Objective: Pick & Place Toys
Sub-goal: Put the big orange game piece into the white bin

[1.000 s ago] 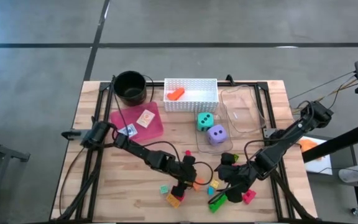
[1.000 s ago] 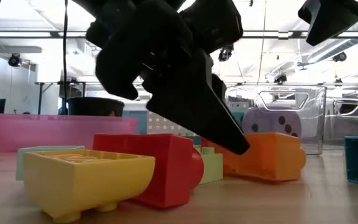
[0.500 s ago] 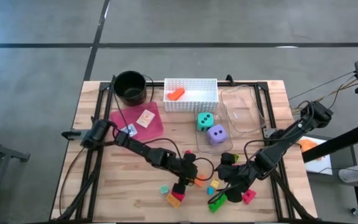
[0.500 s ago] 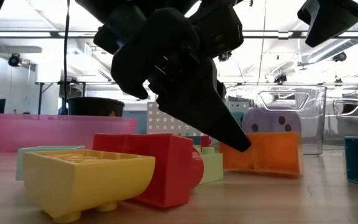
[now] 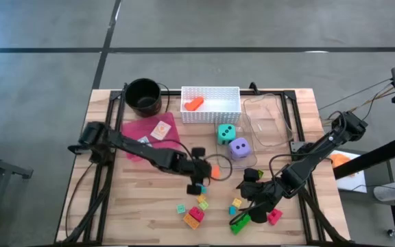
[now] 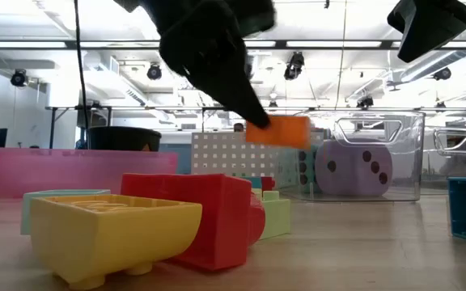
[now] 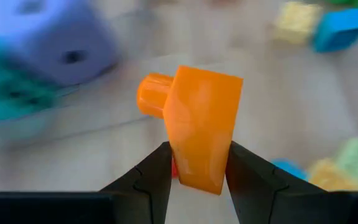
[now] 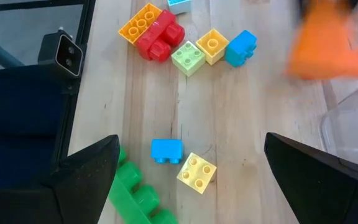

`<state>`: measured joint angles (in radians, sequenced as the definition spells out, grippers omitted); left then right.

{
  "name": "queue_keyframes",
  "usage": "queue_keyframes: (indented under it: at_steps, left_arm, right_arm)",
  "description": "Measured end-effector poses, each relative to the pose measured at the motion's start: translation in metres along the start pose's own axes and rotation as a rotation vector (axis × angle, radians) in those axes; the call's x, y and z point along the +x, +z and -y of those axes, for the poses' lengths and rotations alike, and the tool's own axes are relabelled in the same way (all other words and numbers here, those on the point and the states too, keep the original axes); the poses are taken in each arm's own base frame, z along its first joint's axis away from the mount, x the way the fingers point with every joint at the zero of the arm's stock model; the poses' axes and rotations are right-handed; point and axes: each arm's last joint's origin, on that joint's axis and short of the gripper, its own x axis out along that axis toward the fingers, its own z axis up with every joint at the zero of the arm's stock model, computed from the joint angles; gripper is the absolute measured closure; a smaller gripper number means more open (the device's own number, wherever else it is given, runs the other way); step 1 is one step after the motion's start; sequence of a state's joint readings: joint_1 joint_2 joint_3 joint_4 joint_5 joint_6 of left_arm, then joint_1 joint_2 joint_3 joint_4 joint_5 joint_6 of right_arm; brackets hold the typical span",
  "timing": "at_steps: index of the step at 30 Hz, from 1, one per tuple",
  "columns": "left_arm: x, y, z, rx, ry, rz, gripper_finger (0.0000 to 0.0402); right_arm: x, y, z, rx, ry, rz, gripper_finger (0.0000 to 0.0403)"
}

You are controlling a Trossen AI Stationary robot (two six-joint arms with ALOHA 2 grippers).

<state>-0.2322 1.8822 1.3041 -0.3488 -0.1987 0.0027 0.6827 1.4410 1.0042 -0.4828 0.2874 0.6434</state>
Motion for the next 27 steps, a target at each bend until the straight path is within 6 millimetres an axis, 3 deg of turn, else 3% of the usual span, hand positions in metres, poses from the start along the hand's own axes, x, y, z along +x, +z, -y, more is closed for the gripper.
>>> queue_keyframes:
  at_steps: [6, 12, 19, 27]
  left_arm:
    - [-0.045, 0.003, -0.047, -0.075, 0.199, -0.01, 0.0262]
    - [-0.066, -0.002, -0.124, -0.242, 0.336, 0.03, 0.0262]
    - [-0.063, -0.015, -0.214, -0.355, 0.302, 0.21, 0.0262]
    - [-0.049, -0.025, -0.275, -0.414, 0.334, 0.247, 0.0262]
  right_arm:
    - [0.0, -0.001, 0.0, -0.002, -0.003, -0.005, 0.0003]
    - [0.0, -0.001, 0.001, -0.024, -0.006, -0.01, 0.0003]
    - [0.0, -0.001, 0.001, -0.061, -0.006, -0.015, 0.0003]
    - [0.0, -0.001, 0.0, -0.066, 0.002, -0.017, 0.0003]
